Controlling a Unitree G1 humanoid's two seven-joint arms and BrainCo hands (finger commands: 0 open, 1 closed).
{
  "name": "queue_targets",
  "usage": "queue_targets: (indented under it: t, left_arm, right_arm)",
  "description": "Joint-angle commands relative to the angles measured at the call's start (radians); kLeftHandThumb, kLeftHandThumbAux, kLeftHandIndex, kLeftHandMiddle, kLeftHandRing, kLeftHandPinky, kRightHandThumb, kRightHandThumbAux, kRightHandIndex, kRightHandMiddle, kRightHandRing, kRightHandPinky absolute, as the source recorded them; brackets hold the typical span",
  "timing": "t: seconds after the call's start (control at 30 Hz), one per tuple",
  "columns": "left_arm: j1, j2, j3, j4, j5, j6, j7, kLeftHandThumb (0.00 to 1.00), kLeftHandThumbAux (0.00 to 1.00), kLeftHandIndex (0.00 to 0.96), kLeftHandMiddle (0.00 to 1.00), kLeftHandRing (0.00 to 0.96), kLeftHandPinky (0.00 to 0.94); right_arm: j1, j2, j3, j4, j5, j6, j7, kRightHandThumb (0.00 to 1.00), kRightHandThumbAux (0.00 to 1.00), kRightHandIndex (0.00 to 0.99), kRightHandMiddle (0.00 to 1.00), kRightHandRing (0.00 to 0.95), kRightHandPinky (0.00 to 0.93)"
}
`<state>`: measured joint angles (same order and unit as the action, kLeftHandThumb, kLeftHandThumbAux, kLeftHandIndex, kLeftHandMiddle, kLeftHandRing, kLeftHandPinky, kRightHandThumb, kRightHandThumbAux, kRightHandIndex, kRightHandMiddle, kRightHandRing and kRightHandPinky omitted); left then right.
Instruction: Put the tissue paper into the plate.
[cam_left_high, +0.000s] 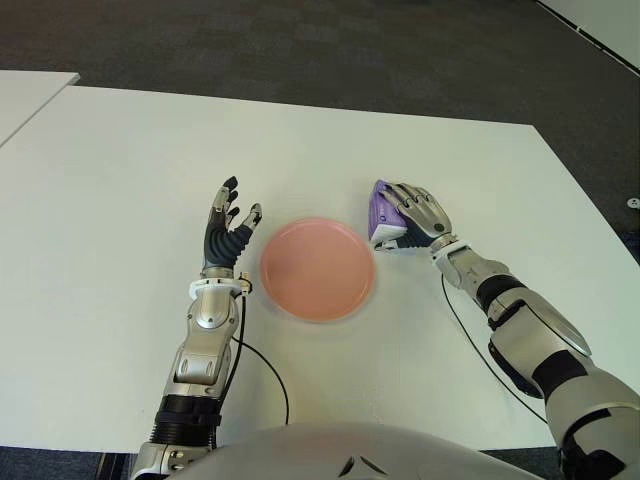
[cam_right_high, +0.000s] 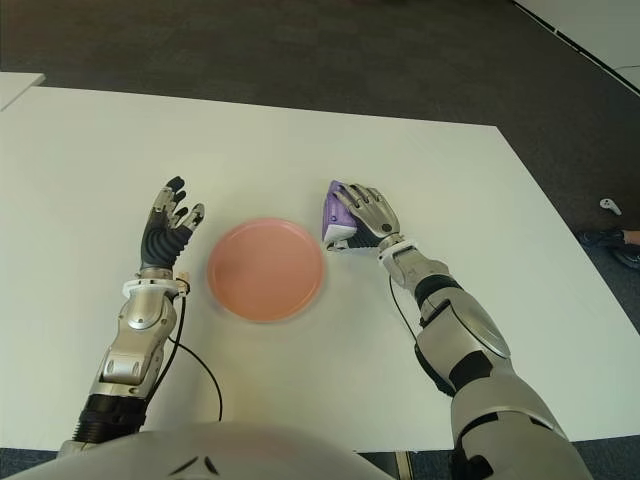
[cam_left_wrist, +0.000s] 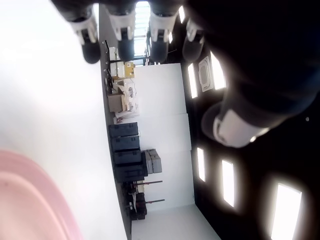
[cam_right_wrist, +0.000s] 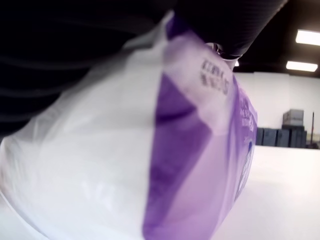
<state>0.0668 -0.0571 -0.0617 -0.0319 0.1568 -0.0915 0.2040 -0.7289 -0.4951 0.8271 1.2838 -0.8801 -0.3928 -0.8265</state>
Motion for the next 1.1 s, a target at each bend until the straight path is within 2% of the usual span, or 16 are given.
queue_targets:
  t: [0.03,0.13,0.2,0.37,0.53,0.73,1.1]
  left_arm:
    - [0.017,-0.006,0.016,0.052,-0.01,-0.03,0.01,0.012,0.656,0.026,0.01,0.0,0.008]
    - [0.011,-0.018,0.019,0.06,-0.006,-0.026,0.023,0.016,0.654,0.018,0.004,0.0,0.002]
    - [-0.005,-0.014,0.031,0.104,-0.012,-0.04,0.026,0.016,0.652,0.012,0.002,0.0,0.001]
    - [-0.017,-0.01,0.035,0.134,-0.015,-0.058,0.022,0.016,0.632,0.002,0.0,0.0,0.002]
    - [-0.01,-0.018,0.011,0.092,-0.009,-0.046,0.006,0.015,0.628,0.0,0.0,0.0,0.002]
    - [-0.051,0.007,0.052,0.191,-0.034,-0.076,0.012,0.019,0.619,0.0,0.0,0.0,0.0]
    - [-0.04,-0.015,0.045,0.175,-0.005,-0.076,0.052,0.014,0.624,0.0,0.0,0.0,0.006]
  right_arm:
    - [0.131,0.07,0.061,0.055,-0.069,0.039,0.027,0.887,0.556,0.256,0.339,0.4,0.455]
    - [0.132,0.096,0.059,0.069,-0.065,0.069,0.005,0.963,0.636,0.339,0.37,0.425,0.496]
    - [0.133,0.1,0.056,0.071,-0.061,0.072,-0.012,0.981,0.655,0.392,0.381,0.428,0.507]
    - [0.136,0.101,0.054,0.072,-0.058,0.067,-0.051,0.996,0.665,0.381,0.426,0.488,0.524]
    - [0.144,0.097,0.034,0.065,-0.035,0.038,-0.064,0.999,0.668,0.371,0.457,0.489,0.497]
    - [0.143,0.095,0.027,0.061,-0.033,0.02,-0.1,1.0,0.668,0.369,0.478,0.499,0.484]
    - [0.136,0.093,0.025,0.059,-0.034,0.01,-0.122,1.0,0.666,0.375,0.484,0.505,0.477]
